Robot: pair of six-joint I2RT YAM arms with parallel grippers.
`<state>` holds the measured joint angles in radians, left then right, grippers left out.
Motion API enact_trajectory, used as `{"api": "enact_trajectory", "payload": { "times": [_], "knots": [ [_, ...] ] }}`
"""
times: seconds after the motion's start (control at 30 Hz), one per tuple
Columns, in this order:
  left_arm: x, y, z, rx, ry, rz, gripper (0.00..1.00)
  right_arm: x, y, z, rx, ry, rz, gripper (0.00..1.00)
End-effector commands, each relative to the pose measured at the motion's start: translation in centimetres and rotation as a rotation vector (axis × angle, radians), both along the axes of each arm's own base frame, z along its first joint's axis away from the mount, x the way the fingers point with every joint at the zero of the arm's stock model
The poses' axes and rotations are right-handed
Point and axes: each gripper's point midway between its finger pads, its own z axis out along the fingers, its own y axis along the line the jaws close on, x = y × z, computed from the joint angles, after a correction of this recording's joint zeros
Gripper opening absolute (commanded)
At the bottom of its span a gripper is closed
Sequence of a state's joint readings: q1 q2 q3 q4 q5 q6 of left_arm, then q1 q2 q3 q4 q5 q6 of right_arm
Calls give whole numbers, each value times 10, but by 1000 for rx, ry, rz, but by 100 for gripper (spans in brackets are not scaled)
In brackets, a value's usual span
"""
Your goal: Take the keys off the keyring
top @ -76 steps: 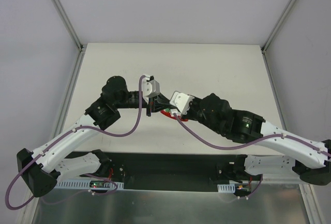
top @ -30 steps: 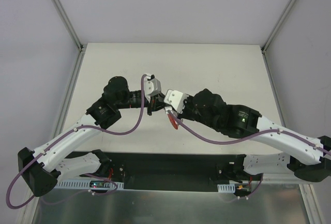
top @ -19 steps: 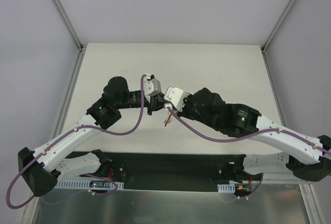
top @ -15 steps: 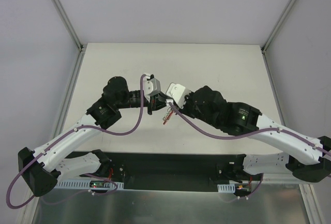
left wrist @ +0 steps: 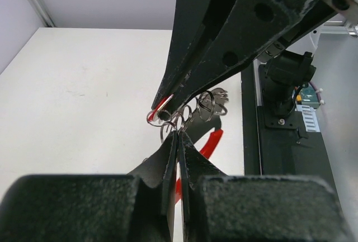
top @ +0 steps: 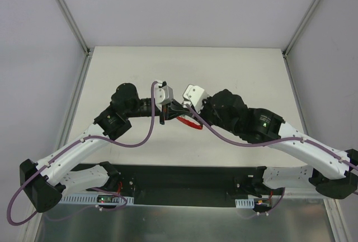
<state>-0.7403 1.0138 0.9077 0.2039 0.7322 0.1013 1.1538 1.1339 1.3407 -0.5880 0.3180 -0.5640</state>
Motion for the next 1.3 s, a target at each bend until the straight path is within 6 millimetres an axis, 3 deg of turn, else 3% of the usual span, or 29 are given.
{"api": "enact_trajectory", "payload": {
  "times": [0.0,0.43,1.27],
  "knots": [
    [-12,-1,13,-42,-46,-52,0,-6,10,35,138,-13,48,1],
    [-1,-1,12,-44,-34,3,0,-11,10,35,117,4,46,1],
    [-1,-2,12,-57,-18,8,0,-10,20,28,73,39,-7,1]
  ]
}}
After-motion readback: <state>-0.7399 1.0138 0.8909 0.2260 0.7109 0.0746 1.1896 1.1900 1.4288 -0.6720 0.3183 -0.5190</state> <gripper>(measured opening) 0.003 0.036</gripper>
